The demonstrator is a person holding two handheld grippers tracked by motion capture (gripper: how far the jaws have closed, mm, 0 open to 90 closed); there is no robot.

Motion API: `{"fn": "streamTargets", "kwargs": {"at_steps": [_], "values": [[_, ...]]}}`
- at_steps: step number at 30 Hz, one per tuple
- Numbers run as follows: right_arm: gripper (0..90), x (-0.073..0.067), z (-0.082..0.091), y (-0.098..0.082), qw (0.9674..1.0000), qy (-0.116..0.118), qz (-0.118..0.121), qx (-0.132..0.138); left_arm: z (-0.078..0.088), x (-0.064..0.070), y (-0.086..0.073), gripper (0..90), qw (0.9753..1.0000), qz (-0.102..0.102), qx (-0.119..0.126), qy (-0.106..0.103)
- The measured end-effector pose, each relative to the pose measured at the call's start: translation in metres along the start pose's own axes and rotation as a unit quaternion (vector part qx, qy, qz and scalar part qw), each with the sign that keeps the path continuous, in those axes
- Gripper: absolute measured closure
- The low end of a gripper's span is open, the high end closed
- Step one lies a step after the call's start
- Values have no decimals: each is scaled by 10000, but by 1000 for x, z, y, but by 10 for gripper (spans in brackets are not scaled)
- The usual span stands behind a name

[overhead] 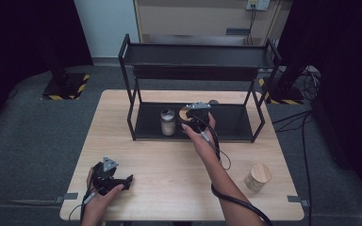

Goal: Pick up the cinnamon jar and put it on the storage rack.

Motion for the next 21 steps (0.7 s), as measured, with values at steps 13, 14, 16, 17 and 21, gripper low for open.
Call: {"fn": "streamTargets", "kwargs": {"at_steps": [13,14,16,17,21], "values": [[257,5,-9,2,9999,-96,-55,-6,0,0,0,0,10000,-1,0,0],[258,6,-10,2,9999,-102,-62,1,0,0,0,0,10000,-1,0,0],[258,6,-11,2,9999,-107,-62,-15,0,0,0,0,10000,0,0,-1],[258,6,-12,2,9999,-117,-85,-17,0,0,0,0,10000,-2,-1,-1],[258,7,-14,2,9999,-136,-72,-26,0,0,0,0,10000,-1,3,-3]]}}
Point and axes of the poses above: each handheld gripper's, and its own axes: z roughly backward along the jaws, y roughly out of its top, x roughly to its right, the point moved 9 cm from there along -z, roughly forward along the jaws, and after that the axes turned 6 degrees about -z, right-handed, at the moved point
